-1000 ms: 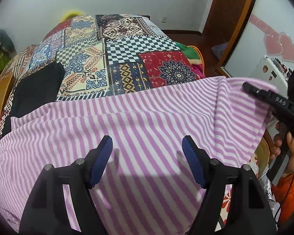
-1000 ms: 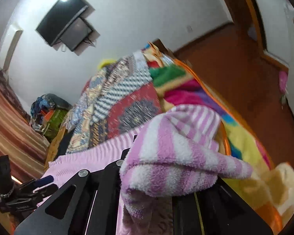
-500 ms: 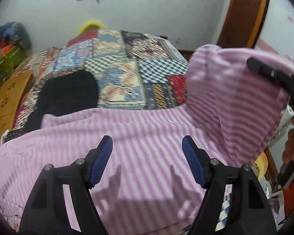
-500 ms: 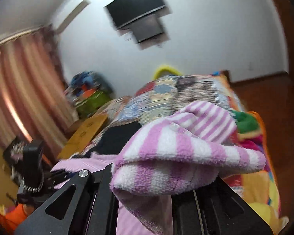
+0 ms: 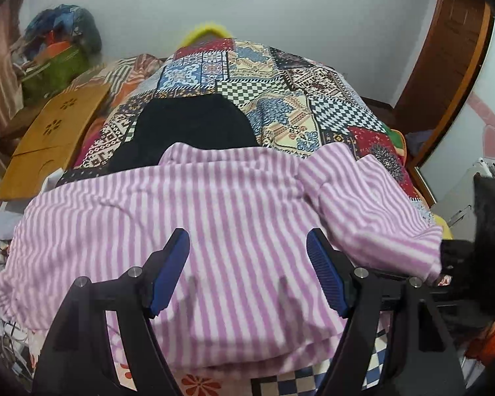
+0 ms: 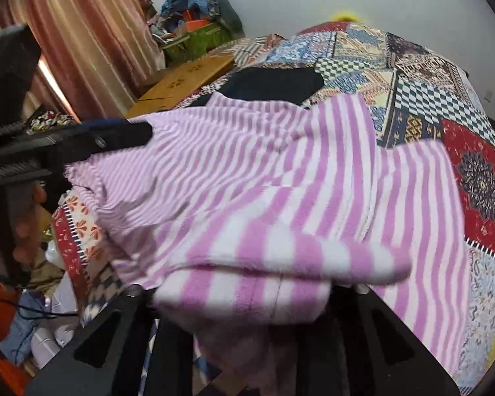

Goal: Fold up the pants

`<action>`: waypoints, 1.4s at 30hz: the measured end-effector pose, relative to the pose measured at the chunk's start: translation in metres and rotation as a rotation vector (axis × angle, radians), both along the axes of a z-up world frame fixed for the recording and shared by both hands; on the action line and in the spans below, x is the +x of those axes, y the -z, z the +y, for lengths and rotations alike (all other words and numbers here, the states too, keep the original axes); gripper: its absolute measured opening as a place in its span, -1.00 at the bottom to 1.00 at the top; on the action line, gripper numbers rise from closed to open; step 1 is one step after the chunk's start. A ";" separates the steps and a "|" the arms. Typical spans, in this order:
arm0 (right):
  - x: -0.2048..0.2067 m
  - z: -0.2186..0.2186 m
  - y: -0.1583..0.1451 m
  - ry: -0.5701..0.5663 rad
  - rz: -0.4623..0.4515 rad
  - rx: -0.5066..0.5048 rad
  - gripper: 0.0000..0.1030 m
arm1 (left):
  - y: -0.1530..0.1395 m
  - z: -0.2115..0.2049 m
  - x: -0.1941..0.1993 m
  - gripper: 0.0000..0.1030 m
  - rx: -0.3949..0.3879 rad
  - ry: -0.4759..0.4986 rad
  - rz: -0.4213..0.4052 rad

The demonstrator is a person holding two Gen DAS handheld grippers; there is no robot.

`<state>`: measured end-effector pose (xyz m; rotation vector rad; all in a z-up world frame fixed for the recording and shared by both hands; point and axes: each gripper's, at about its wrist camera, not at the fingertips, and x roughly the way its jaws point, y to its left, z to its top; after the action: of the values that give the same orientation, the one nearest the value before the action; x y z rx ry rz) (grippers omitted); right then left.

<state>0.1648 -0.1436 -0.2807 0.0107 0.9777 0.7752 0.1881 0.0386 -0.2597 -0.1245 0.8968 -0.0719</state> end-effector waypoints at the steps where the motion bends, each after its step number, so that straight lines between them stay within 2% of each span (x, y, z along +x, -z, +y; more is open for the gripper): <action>1: 0.001 -0.005 -0.003 0.002 0.021 0.020 -0.36 | 0.000 0.000 0.000 0.42 -0.003 -0.001 0.001; 4: -0.004 -0.010 -0.010 0.006 0.038 0.028 -0.30 | -0.003 -0.004 0.002 0.42 -0.019 0.002 -0.008; 8: -0.019 -0.035 -0.026 0.027 0.020 0.046 -0.22 | -0.010 -0.020 0.007 0.42 -0.019 0.037 -0.027; 13: -0.025 -0.072 -0.041 0.087 -0.031 0.033 -0.10 | -0.006 -0.044 0.019 0.42 -0.012 0.082 -0.011; 16: -0.017 -0.085 -0.040 0.134 -0.065 -0.014 -0.04 | -0.001 -0.056 0.028 0.42 -0.052 0.103 0.014; 19: -0.005 -0.093 -0.028 0.159 -0.057 -0.051 -0.04 | 0.004 -0.068 0.035 0.42 -0.065 0.126 0.032; 23: 0.006 -0.074 -0.008 0.117 -0.042 -0.115 -0.04 | 0.018 -0.079 0.043 0.42 -0.040 0.151 0.064; 27: 0.014 -0.051 0.006 0.049 -0.020 -0.117 -0.04 | 0.030 -0.079 0.044 0.42 -0.011 0.149 0.085; 28: 0.016 -0.046 0.007 0.038 -0.018 -0.113 0.02 | 0.032 -0.076 0.043 0.42 -0.005 0.145 0.084; 35: 0.030 0.011 0.004 -0.070 -0.027 -0.095 0.01 | 0.031 -0.020 0.030 0.42 -0.001 0.042 0.074; 38: 0.035 0.032 0.004 -0.109 0.004 -0.053 0.01 | 0.026 0.007 0.021 0.42 0.010 -0.014 0.058; 42: 0.029 0.059 0.008 -0.167 0.014 -0.046 0.01 | 0.018 0.035 0.012 0.42 0.009 -0.067 0.041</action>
<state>0.1941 -0.0846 -0.2890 -0.1064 1.0182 0.9060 0.2004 0.0734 -0.2781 -0.1483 0.9332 -0.0027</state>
